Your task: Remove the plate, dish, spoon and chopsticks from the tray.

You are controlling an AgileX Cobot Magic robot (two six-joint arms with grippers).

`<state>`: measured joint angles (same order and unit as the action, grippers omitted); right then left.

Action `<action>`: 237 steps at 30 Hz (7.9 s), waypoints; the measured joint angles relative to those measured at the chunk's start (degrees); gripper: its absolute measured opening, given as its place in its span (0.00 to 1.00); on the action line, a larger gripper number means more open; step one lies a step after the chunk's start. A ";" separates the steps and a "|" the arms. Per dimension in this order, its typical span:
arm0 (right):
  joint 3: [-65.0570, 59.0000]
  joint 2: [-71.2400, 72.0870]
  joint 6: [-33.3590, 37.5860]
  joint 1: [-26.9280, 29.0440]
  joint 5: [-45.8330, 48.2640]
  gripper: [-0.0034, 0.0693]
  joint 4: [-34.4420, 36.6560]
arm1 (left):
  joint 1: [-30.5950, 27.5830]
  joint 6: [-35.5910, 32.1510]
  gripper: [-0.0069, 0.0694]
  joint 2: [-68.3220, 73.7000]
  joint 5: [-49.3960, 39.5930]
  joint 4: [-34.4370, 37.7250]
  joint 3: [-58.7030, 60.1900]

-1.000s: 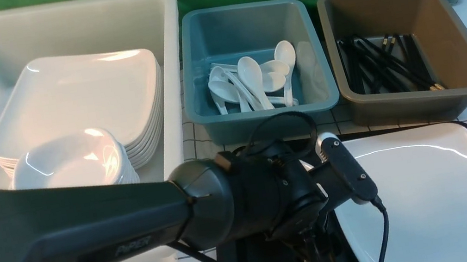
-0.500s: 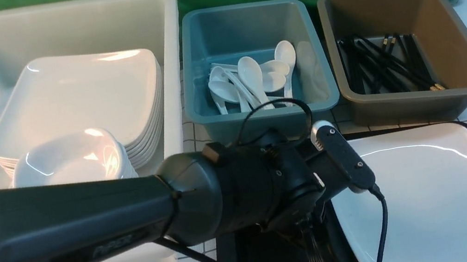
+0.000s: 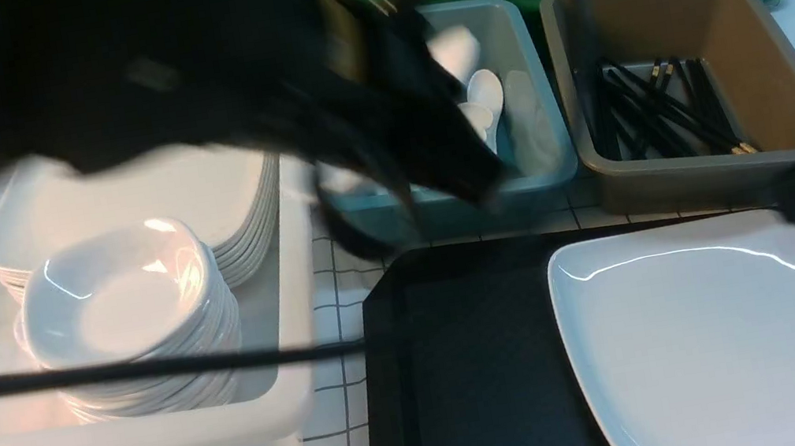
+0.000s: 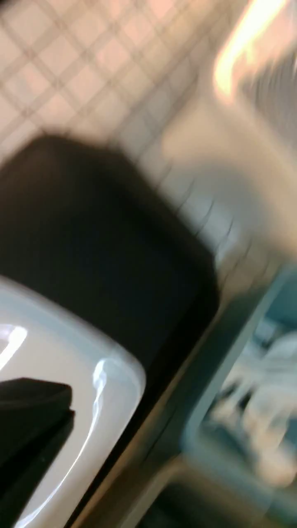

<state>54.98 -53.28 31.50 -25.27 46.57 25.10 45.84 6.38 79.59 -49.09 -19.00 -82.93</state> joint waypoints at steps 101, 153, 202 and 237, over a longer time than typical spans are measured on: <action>7.68 -2.64 -14.85 9.17 16.88 0.06 -27.49 | -7.97 -8.93 0.25 52.62 6.94 44.04 -21.71; 25.14 -13.48 0.20 -3.63 13.75 0.07 10.01 | -68.16 -12.75 0.11 12.50 -12.01 49.84 -30.62; 42.51 -28.49 -11.89 -19.17 11.65 0.07 -5.64 | -69.57 -43.51 0.12 17.66 26.95 90.17 17.58; 42.51 -28.30 -19.29 -19.27 7.45 0.07 -15.53 | -61.43 -37.54 0.11 6.49 4.46 64.99 12.91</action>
<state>97.50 -81.58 12.20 -44.54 54.02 9.57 -15.59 -31.17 86.09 -44.62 45.99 -70.02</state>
